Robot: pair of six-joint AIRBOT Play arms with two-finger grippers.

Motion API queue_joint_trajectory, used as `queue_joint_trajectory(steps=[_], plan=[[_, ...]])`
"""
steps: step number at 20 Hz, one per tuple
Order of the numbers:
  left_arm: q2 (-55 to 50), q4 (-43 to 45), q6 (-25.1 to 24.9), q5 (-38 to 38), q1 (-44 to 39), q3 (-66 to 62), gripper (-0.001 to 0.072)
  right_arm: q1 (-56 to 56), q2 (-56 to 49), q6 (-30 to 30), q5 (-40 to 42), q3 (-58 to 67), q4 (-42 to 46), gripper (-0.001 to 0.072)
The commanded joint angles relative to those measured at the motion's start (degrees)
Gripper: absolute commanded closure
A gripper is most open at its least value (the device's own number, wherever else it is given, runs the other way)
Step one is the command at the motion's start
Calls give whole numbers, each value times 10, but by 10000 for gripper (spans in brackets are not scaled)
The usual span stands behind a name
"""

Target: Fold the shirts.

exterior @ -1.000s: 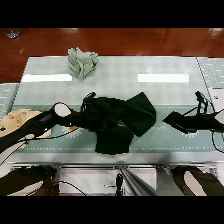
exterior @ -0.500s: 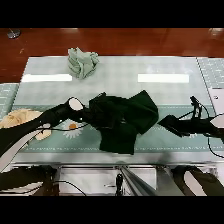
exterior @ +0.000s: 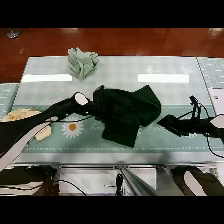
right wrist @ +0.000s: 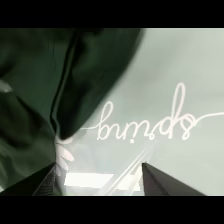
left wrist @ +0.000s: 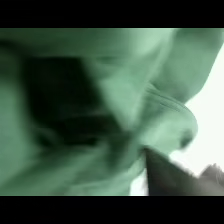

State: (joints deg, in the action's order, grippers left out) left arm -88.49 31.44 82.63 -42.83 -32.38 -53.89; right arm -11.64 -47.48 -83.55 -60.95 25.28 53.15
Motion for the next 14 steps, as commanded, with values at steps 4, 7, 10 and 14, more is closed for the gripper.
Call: queue_joint_trajectory(steps=[4, 7, 10, 14], plan=[[-3, -4, 28, 12, 34, -7, 687, 0, 0, 11, 9, -6, -2, 96], [-2, -4, 8, -2, 43, -7, 687, 4, 0, 7, 34, -23, -37, 96], [-2, -4, 5, -2, 42, -7, 686, 56, -31, 0, 123, -22, -62, 96], [-2, -4, 3, -12, 42, -7, 686, 145, -155, 26, 202, 26, -139, 96]])
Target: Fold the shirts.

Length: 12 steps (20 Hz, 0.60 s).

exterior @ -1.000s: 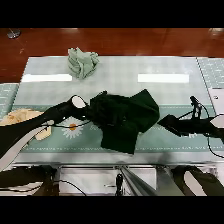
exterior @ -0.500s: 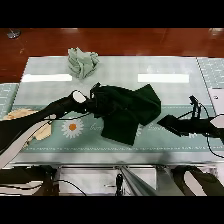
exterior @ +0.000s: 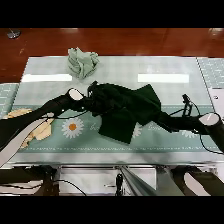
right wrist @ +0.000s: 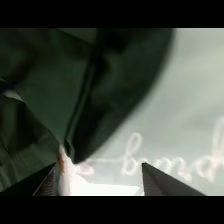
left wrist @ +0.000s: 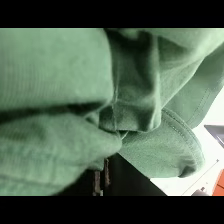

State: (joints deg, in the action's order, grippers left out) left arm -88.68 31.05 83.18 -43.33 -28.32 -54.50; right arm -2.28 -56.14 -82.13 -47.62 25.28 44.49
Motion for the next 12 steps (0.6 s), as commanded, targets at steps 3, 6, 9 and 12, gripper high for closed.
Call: queue_joint_trajectory(steps=[3, 6, 9, 12], plan=[[2, 0, -6, -18, 1, -1, 686, 82, -161, 12, 73, 97, -83, 134], [9, 0, -33, -38, 2, -1, 686, 89, -209, 30, 40, 154, -84, 682], [47, -1, -70, -63, 37, -15, 686, 73, -198, 39, -10, 235, -46, 690], [133, -1, -136, -101, 127, -75, 686, 36, -161, 20, -62, 381, -10, 691]])
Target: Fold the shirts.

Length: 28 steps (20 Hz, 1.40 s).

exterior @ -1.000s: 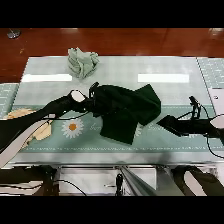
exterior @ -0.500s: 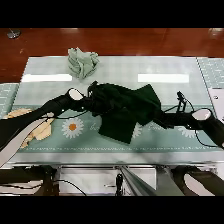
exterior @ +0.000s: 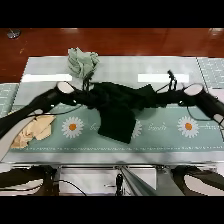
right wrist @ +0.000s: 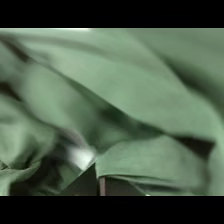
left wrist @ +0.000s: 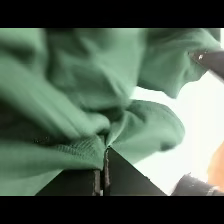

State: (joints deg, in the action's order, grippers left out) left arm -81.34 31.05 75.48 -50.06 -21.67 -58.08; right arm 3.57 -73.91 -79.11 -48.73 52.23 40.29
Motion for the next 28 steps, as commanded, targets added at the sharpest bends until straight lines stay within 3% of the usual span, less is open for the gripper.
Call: queue_joint_trajectory(steps=[1, 7, 12, 15, 20, 24, 26, 28], plan=[[94, -1, -65, -36, 96, -61, 686, -33, 31, -20, -65, 177, 48, 691], [265, 0, -65, -16, 292, -211, 687, -41, 100, -36, -168, 532, 130, 691], [372, 0, -65, -52, 418, -262, 687, -41, 253, -37, -212, 572, 217, 691], [424, 33, -75, -185, 470, -263, 686, -41, 329, -53, -274, 572, 264, 691], [481, 161, -74, -264, 379, -204, 687, -41, 398, -80, -414, 547, 293, 691], [476, 177, -76, -319, 289, -72, 686, -41, 424, -101, -452, 394, 287, 691], [464, 202, -80, -317, 270, 22, 686, -41, 427, -100, -443, 263, 296, 690], [435, 224, -80, -288, 270, 110, 686, -41, 423, -102, -360, 130, 331, 690]])
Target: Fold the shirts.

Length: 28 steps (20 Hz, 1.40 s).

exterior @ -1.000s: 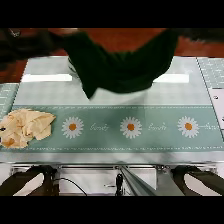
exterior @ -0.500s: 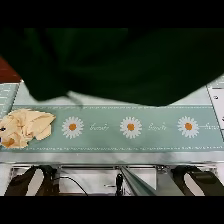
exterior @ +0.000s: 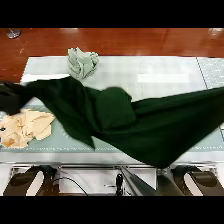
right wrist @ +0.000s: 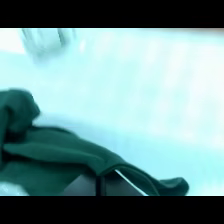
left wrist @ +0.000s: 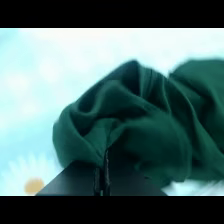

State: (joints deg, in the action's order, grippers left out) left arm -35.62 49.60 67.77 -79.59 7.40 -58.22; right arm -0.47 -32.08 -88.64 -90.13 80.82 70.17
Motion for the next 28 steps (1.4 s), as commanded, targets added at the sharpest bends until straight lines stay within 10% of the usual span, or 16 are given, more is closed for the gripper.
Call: queue_joint_trajectory(steps=[1, 4, 13, 14, 15, 16, 23, 28], plan=[[-41, 52, -3, 34, -21, 140, 686, -1, -3, -24, 108, -204, 75, 691], [-136, 62, -3, 127, -21, 167, 686, -23, -89, -86, 228, -258, 143, 691], [-437, -32, -5, 213, -35, 14, 663, -86, -418, -7, 413, -208, -181, 689], [-450, -32, 5, 207, -35, -5, 400, -93, -442, 5, 400, -191, -213, 586], [-458, -31, 17, 193, -35, -24, 22, -101, -461, 17, 378, -174, -241, 185], [-462, -16, 17, 161, -31, -48, 1, -110, -471, 41, 344, -153, -257, 90], [-417, 152, 146, 14, 94, -53, 3, -251, -369, 87, 101, -179, -49, 90], [-345, -29, 27, 57, 119, 194, 3, -269, -188, 152, 208, -498, -252, 94]])
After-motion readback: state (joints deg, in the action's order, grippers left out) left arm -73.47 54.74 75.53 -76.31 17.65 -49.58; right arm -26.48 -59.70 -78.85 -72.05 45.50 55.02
